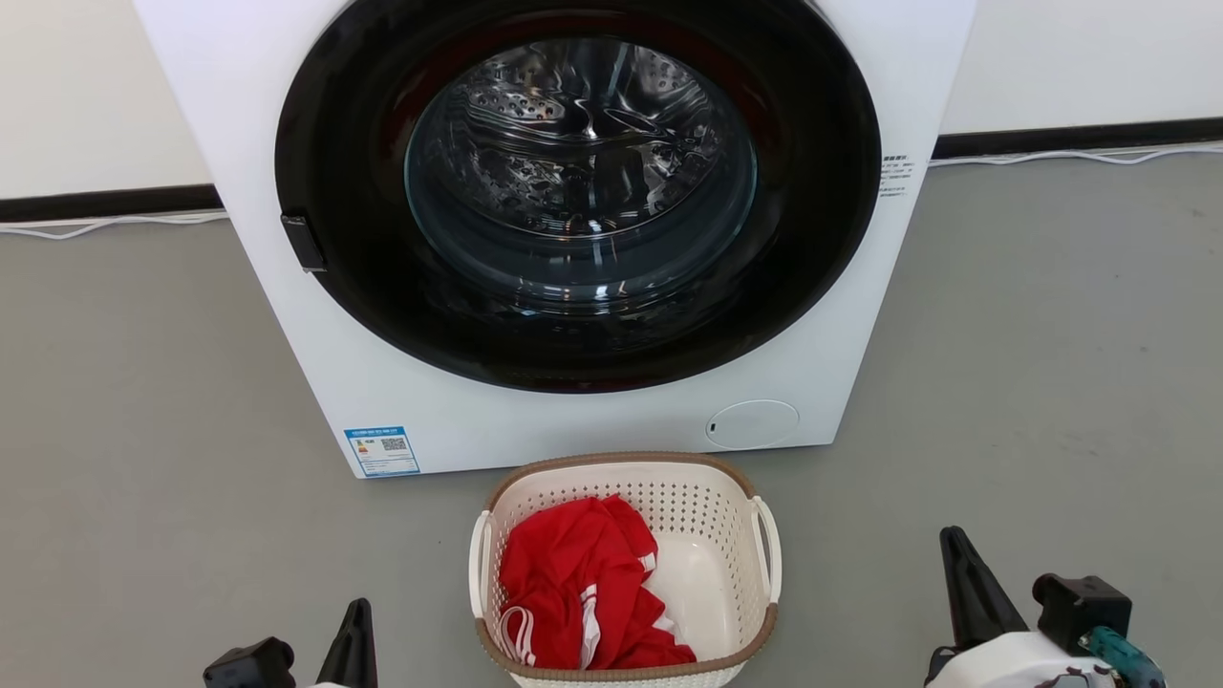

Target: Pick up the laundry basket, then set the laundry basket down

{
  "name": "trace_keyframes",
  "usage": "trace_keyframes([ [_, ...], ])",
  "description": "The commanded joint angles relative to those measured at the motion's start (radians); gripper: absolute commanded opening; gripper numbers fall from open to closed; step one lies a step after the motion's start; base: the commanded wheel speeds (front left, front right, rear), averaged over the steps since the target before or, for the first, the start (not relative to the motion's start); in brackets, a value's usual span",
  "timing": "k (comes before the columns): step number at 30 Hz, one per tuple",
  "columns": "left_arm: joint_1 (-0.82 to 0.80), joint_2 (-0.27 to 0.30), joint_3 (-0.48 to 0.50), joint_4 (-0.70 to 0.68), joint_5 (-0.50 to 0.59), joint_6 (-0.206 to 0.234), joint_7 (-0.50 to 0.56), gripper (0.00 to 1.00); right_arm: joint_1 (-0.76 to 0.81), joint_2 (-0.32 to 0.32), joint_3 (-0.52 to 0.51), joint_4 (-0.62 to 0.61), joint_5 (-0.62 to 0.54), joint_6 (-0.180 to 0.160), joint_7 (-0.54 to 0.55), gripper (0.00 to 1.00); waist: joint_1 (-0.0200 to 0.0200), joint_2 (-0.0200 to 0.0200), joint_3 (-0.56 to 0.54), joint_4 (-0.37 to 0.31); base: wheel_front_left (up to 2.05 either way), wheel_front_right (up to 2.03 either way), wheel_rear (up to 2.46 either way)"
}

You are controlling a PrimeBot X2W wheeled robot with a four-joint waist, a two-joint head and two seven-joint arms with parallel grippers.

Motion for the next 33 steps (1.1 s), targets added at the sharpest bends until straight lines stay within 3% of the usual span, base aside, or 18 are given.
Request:
trace_keyframes([
  [1, -0.033, 0.004, 0.009, -0.029, -0.022, -0.008, 0.003, 0.0, -0.034, -0.004, -0.004, -0.031, 0.023, 0.001, 0.01, 0.0, 0.0, -0.0001, 0.001, 0.0, 0.0, 0.0, 0.0],
  [33, -0.057, 0.009, 0.042, -0.082, -0.352, -0.04, 0.095, 0.0, -0.037, -0.005, -0.013, -0.086, 0.427, 0.002, 0.098, 0.0, -0.0003, -0.0001, 0.003, 0.017, 0.0, 0.0, 0.0],
])
